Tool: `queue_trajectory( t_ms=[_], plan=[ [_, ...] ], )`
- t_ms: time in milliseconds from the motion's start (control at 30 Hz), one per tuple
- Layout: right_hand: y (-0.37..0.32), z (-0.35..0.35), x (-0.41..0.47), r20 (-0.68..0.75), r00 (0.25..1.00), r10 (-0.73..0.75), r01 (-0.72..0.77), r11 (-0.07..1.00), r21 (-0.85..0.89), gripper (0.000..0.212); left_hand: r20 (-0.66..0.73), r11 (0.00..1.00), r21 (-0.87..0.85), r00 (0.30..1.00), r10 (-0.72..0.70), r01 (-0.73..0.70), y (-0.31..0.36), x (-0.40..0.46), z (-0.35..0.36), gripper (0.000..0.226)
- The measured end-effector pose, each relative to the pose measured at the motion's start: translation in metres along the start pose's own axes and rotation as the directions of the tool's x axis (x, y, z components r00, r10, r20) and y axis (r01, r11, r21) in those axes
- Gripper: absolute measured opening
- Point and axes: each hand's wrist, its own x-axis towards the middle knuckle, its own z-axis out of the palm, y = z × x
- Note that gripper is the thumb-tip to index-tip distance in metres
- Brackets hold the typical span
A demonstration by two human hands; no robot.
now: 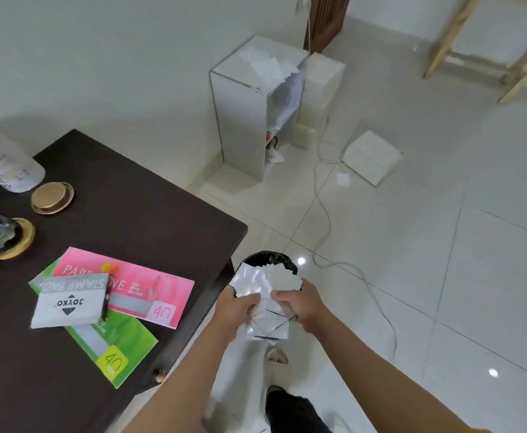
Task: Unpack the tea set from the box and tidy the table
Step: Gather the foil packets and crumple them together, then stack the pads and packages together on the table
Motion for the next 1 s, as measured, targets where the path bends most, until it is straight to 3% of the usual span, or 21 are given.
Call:
queue_trajectory(
  t_ms=[133, 267, 500, 700, 767, 1000],
  plan=[
    [0.021, -0.018, 0.025, -0.161, 0.979, 0.125, -0.118, 0.992, 0.051, 0.021, 0.012, 0.982, -0.005, 0.982, -0.19, 0.19, -0.016, 0.028, 0.026, 0.015],
    [0.035, -0.019, 0.06, -0.276, 0.914, 0.299, -0.271, 0.953, 0.133, 0.021, 0.001, 0.963, -0.015, 0.964, -0.268, 0.268, -0.031, 0.069, 0.039, 0.006],
    [0.046, -0.017, 0.148, -0.225, 0.827, 0.515, -0.457, 0.85, 0.263, 0.026, -0.053, 0.91, -0.189, 0.922, -0.385, 0.369, -0.046, 0.15, 0.051, 0.02],
    [0.052, -0.012, 0.195, -0.252, 0.83, 0.497, -0.451, 0.865, 0.219, 0.061, -0.187, 0.924, -0.141, 0.907, -0.376, 0.354, -0.046, 0.175, 0.051, 0.018],
    [0.053, -0.013, 0.193, -0.257, 0.834, 0.488, -0.449, 0.872, 0.198, 0.058, -0.187, 0.929, -0.087, 0.91, -0.371, 0.36, -0.047, 0.171, 0.05, 0.033],
    [0.026, -0.003, 0.135, -0.27, 0.905, 0.328, -0.337, 0.941, 0.012, 0.039, -0.132, 0.939, 0.011, 0.932, -0.338, 0.343, -0.039, 0.122, 0.05, 0.047]
  ],
)
